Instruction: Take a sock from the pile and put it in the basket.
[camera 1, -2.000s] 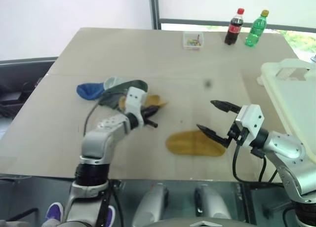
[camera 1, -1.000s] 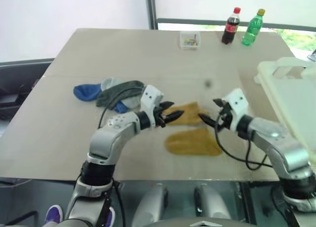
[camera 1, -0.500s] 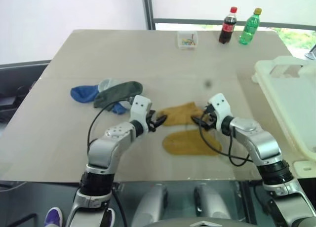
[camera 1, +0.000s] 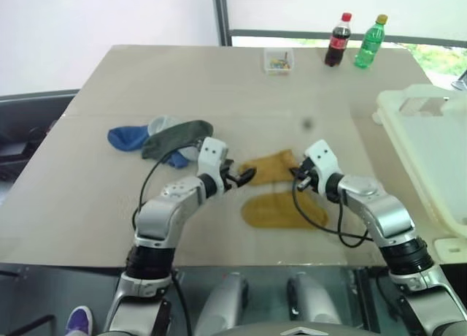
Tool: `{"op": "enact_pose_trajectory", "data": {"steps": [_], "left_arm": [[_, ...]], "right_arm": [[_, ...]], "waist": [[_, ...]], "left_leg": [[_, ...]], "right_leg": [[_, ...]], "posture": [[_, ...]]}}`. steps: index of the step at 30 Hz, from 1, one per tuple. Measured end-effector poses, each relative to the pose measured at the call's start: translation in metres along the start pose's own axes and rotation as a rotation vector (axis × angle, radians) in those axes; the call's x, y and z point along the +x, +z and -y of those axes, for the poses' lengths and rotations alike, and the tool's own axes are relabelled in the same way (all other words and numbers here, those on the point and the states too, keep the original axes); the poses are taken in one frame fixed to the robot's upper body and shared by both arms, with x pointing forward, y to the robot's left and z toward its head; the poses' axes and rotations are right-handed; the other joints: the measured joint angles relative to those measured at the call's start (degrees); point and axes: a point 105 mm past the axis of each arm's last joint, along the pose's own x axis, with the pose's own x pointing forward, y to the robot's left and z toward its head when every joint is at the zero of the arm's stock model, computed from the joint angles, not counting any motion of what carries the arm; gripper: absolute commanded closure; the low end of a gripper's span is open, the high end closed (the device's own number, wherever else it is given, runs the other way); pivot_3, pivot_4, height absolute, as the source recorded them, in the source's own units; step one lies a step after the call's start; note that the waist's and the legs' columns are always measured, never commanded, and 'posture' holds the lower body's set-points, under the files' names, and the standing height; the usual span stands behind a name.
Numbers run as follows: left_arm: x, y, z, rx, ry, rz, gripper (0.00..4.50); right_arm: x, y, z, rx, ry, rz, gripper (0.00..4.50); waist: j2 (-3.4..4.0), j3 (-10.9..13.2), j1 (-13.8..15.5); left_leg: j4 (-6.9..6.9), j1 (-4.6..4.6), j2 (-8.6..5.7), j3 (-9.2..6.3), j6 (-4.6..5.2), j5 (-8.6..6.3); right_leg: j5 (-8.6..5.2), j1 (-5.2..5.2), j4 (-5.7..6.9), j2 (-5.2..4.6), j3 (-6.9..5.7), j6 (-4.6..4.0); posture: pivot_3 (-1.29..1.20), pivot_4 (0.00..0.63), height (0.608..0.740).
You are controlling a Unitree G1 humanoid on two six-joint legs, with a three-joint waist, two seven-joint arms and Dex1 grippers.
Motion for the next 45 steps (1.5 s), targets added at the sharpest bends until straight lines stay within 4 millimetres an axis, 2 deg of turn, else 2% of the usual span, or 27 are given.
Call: {"op": "enact_pose_trajectory", "data": {"steps": [3, 11, 18, 20, 22, 25, 28, 31, 34, 40, 45], "left_arm": [[0.000, 0.000, -0.003, 0.005, 0.008, -0.002, 0.91], [0.001, -0.003, -0.005, 0.014, 0.010, -0.016, 4.33], [0.004, -0.003, 0.002, 0.037, -0.012, -0.008, 4.42], [0.004, 0.001, 0.006, -0.016, -0.050, 0.024, 4.42], [-0.001, 0.009, 0.010, -0.107, -0.117, 0.066, 4.42], [-0.020, 0.021, 0.016, -0.199, -0.248, 0.095, 4.42], [-0.039, 0.019, 0.021, -0.215, -0.336, 0.053, 4.42], [-0.058, -0.001, 0.029, -0.227, -0.404, -0.054, 4.42], [-0.067, -0.013, 0.036, -0.224, -0.437, -0.119, 4.42], [-0.067, -0.027, 0.042, -0.184, -0.441, -0.180, 4.42], [-0.060, -0.027, 0.042, -0.132, -0.424, -0.174, 4.42]], "right_arm": [[-0.001, 0.000, -0.001, -0.002, -0.001, 0.001, 4.50], [-0.002, 0.000, -0.001, -0.001, -0.002, 0.006, 4.50], [-0.003, 0.001, -0.003, 0.007, 0.004, 0.012, 4.50], [-0.006, 0.005, -0.006, 0.016, 0.026, 0.041, 4.50], [-0.014, 0.013, -0.011, 0.013, 0.056, 0.085, 4.50], [-0.036, 0.027, -0.017, -0.005, 0.105, 0.156, 4.50], [-0.057, 0.032, -0.025, -0.011, 0.141, 0.178, 4.50], [-0.077, 0.021, -0.039, -0.006, 0.181, 0.131, 4.50], [-0.089, 0.008, -0.047, 0.014, 0.195, 0.073, 4.50], [-0.099, -0.005, -0.048, 0.051, 0.143, 0.028, 4.50], [-0.100, -0.016, -0.046, 0.067, 0.104, -0.012, 4.50]], "waist": [[0.00, 0.00, -0.03], [-0.01, 0.01, -0.02], [-0.01, 0.02, 0.00], [-0.02, 0.04, -0.01], [-0.02, 0.06, -0.03], [-0.02, 0.07, -0.11], [-0.02, 0.07, -0.19], [-0.01, 0.08, -0.10], [-0.02, 0.08, 0.12], [-0.02, 0.08, 0.12], [-0.02, 0.08, 0.22]], "left_leg": [[0.00, 0.00, 0.01, 0.00, 0.00, 0.00], [-0.02, -0.10, 0.00, -0.01, 0.00, 0.00], [-0.03, -0.15, 0.00, -0.01, 0.00, -0.01], [-0.03, -0.28, 0.01, -0.01, 0.00, 0.00], [-0.03, -0.37, 0.03, -0.03, 0.00, 0.00], [-0.09, -0.40, 0.04, -0.04, -0.01, -0.01], [-0.14, -0.36, 0.06, -0.04, -0.01, -0.02], [-0.17, -0.38, 0.07, -0.05, -0.01, -0.03], [-0.17, -0.39, 0.08, -0.03, -0.01, -0.03], [-0.16, -0.39, 0.13, -0.02, -0.02, -0.02], [-0.16, -0.49, 0.13, -0.04, -0.02, -0.03]], "right_leg": [[0.00, -0.01, 0.00, 0.01, 0.00, 0.00], [0.00, -0.05, -0.06, -0.01, -0.01, 0.00], [0.00, -0.08, -0.08, -0.01, -0.01, 0.00], [0.00, -0.22, -0.07, -0.01, -0.01, 0.00], [0.00, -0.32, -0.06, -0.01, -0.02, 0.00], [0.00, -0.34, -0.09, -0.01, -0.04, 0.00], [-0.01, -0.31, -0.15, -0.01, -0.04, 0.00], [-0.02, -0.31, -0.20, -0.02, -0.05, -0.01], [-0.03, -0.27, -0.33, -0.06, -0.06, 0.00], [-0.14, -0.26, -0.38, -0.24, -0.05, -0.18], [-0.04, -0.28, -0.50, -0.25, -0.09, -0.02]], "posture": [[0.00, 0.150, 0.740], [0.00, 0.150, 0.740], [0.00, 0.150, 0.740], [0.00, 0.150, 0.740], [0.00, 0.150, 0.740], [0.00, 0.150, 0.740], [0.00, 0.150, 0.740], [0.00, 0.150, 0.740], [0.00, 0.150, 0.740], [0.00, 0.150, 0.740], [0.00, 0.150, 0.740]]}}
